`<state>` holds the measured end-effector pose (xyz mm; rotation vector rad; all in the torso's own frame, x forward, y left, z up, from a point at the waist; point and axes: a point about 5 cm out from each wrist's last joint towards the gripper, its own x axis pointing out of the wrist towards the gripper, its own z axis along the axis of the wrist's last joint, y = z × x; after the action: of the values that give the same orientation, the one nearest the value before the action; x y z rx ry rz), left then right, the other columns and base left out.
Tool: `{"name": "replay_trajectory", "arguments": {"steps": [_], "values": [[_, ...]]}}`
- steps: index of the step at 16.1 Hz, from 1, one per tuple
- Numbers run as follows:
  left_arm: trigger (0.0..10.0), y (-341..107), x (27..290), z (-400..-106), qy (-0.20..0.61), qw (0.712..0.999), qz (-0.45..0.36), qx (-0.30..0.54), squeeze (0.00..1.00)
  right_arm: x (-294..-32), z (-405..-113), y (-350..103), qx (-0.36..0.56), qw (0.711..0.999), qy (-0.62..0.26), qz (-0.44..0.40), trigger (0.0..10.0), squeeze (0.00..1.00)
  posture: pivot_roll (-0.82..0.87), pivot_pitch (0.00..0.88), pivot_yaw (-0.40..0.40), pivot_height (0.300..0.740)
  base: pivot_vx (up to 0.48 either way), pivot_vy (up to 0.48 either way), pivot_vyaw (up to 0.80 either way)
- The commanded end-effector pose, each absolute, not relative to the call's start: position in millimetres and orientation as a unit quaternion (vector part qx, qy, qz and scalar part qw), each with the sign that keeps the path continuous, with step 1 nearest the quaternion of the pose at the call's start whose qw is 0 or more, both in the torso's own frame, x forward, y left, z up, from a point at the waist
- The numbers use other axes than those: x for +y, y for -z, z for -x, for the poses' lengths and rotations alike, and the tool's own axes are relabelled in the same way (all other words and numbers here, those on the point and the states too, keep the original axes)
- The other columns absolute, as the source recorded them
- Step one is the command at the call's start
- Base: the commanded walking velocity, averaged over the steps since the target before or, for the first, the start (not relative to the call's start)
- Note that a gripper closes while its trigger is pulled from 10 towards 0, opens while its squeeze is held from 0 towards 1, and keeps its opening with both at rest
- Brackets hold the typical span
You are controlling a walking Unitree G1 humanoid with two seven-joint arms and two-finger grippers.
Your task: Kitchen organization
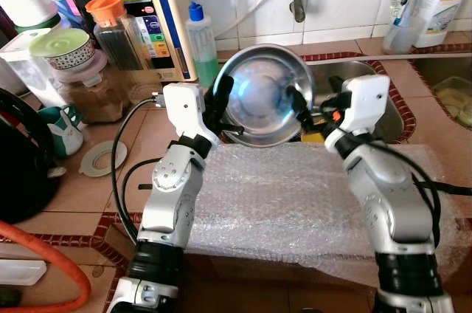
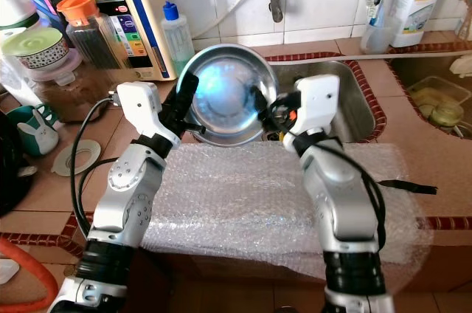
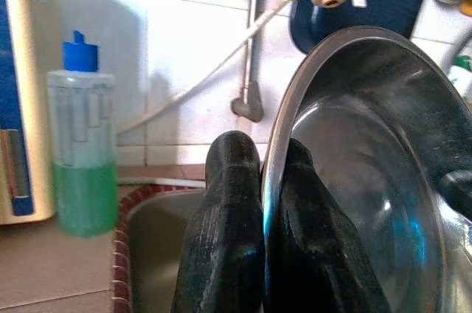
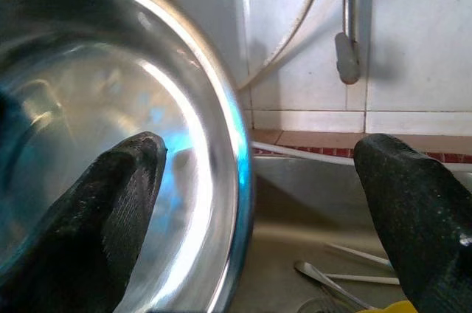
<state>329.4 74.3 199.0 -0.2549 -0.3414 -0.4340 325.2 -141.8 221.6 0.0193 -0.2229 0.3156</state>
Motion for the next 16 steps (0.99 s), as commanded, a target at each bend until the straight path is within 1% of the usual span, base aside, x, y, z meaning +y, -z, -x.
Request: {"name": "replay_trajectory", "arguments": {"steps": [1, 7, 8, 9, 12, 15, 16], "values": [[10.0, -204, 75, -327, 0.219, 0.951, 0.128, -0.178, 0.00, -139, -327, -223, -0.108, 0.981, -0.161, -0.019, 0.0, 0.00, -0.33, 0.079, 0.164, 0.740, 0.000, 0.000, 0.00], [10.0, -210, 60, -320, 0.255, 0.938, 0.151, -0.182, 0.00, -132, -333, -220, -0.087, 0.980, -0.175, -0.046, 0.0, 0.00, -0.33, 0.084, 0.164, 0.740, 0.000, 0.000, 0.00], [10.0, -210, 59, -320, 0.257, 0.937, 0.152, -0.183, 0.00, -131, -333, -218, -0.080, 0.980, -0.177, -0.044, 9.3, 0.00, -0.33, 0.084, 0.165, 0.740, 0.000, 0.000, 0.00], [10.0, -211, 58, -321, 0.257, 0.937, 0.152, -0.182, 0.00, -129, -333, -216, -0.073, 0.980, -0.180, -0.043, 10.0, 0.00, -0.33, 0.084, 0.165, 0.740, 0.000, 0.000, 0.00], [10.0, -212, 58, -322, 0.258, 0.937, 0.153, -0.182, 0.00, -120, -330, -212, -0.061, 0.976, -0.202, -0.046, 10.0, 0.00, -0.33, 0.084, 0.164, 0.740, 0.000, 0.000, 0.00], [10.0, -209, 60, -327, 0.247, 0.942, 0.145, -0.177, 0.00, -101, -318, -202, -0.040, 0.968, -0.240, -0.067, 10.0, 0.00, -0.34, 0.085, 0.163, 0.740, 0.000, 0.000, 0.00], [10.0, -208, 62, -329, 0.240, 0.944, 0.139, -0.177, 0.00, -99, -313, -200, -0.044, 0.969, -0.236, -0.062, 10.0, 0.00, -0.33, 0.086, 0.162, 0.740, 0.000, 0.000, 0.00]]}}
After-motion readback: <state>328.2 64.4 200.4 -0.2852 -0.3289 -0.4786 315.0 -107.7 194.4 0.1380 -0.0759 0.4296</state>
